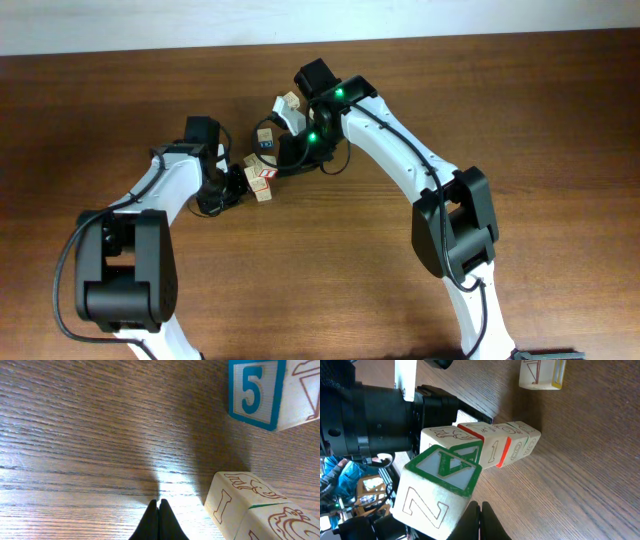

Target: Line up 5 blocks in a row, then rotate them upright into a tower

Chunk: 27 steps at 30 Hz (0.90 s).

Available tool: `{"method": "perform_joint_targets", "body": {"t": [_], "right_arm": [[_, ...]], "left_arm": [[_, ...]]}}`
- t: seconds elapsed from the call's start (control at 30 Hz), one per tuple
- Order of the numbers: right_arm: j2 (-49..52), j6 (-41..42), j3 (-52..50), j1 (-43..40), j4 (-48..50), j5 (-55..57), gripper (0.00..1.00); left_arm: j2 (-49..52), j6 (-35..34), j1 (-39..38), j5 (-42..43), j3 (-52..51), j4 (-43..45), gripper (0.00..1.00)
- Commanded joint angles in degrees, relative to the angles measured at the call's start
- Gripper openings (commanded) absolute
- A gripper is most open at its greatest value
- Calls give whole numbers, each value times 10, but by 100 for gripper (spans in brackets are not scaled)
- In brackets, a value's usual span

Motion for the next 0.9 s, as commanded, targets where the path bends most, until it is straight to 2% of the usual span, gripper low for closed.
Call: {"method": "perform_joint_targets", "body": {"t": [0.0,0.63,0.87], "right_arm": [[1,-2,-4,7,2,1,4],[1,-6,16,21,-1,8,4],[1,-6,42,41,-14,71,4]], "left_arm": [[-12,-7,0,-4,6,-2,0],[-12,-7,0,-4,6,-2,0],[-12,-7,0,-4,6,-2,0]]}}
